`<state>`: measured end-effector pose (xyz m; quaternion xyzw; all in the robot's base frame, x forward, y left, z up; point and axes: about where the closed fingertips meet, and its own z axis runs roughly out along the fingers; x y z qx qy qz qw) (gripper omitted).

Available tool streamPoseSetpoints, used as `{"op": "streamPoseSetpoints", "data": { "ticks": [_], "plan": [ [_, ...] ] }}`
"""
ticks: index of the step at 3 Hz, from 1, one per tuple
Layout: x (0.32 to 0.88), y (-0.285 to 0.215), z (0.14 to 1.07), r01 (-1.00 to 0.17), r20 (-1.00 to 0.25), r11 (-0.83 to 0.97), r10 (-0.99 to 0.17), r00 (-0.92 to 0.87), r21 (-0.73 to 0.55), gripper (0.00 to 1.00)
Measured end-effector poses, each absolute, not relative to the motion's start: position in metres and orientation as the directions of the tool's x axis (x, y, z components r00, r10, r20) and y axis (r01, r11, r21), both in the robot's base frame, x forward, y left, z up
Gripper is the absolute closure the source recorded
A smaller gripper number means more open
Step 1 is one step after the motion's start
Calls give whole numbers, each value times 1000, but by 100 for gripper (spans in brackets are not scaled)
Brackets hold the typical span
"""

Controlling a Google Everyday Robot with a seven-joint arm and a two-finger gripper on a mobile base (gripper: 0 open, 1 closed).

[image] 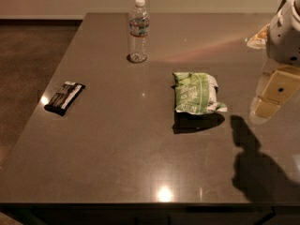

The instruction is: Pick green jalapeno chip bag

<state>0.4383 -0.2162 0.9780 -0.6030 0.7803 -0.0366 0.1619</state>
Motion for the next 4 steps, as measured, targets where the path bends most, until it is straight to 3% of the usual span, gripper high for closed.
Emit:
{"op": "streamPoseSetpoints", "data": {
  "ticks": [2, 4],
  "plan": [
    [447, -212, 977, -913, -245, 347, -924, -293, -215, 0],
    [493, -186, 953, -796, -309, 600, -775, -552, -83, 0]
  ]
}}
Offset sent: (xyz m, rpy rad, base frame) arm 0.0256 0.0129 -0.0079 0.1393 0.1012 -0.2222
